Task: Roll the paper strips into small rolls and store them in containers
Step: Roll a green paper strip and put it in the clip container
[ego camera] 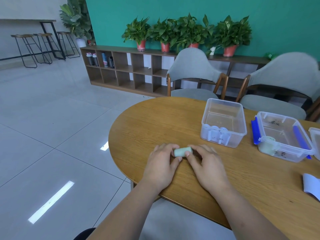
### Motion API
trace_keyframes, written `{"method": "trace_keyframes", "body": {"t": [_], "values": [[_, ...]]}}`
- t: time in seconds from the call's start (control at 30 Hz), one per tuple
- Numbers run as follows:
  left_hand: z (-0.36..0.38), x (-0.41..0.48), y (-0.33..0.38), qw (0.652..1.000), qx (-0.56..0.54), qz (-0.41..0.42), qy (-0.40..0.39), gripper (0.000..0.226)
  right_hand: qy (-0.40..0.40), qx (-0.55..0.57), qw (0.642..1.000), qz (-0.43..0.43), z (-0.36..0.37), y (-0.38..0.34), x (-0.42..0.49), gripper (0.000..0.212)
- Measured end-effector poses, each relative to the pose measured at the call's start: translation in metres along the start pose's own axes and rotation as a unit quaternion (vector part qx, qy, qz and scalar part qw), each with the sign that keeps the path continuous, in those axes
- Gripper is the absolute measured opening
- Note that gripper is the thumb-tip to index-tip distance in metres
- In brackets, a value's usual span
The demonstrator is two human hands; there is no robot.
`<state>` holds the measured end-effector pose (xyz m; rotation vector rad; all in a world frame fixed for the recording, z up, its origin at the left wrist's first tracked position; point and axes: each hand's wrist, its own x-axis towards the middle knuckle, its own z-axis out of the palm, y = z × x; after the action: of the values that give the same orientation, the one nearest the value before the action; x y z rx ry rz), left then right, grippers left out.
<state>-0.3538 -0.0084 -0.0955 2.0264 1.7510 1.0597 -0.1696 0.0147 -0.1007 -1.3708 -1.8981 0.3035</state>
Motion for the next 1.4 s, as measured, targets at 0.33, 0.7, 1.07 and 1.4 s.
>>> {"method": "trace_keyframes", "body": {"t": [0.33,0.7,1.07,1.4], "values": [[-0.001,0.001,0.003,0.997,0.056,0.031,-0.031,0.037,0.012,0.013,0.999,-0.032,-0.004,-0.009,-0.006,0.039],[-0.004,-0.003,0.004,0.999,-0.030,0.025,-0.014,0.036,0.030,-0.066,0.995,-0.066,-0.001,-0.012,-0.008,0.034],[-0.008,-0.005,0.006,0.993,-0.114,0.043,0.007,0.024,0.063,-0.075,0.992,-0.075,-0.005,-0.019,-0.012,0.016],[-0.008,-0.003,0.009,0.991,-0.132,0.033,-0.005,0.018,0.038,-0.090,0.993,-0.059,-0.003,-0.018,-0.012,0.018]]}}
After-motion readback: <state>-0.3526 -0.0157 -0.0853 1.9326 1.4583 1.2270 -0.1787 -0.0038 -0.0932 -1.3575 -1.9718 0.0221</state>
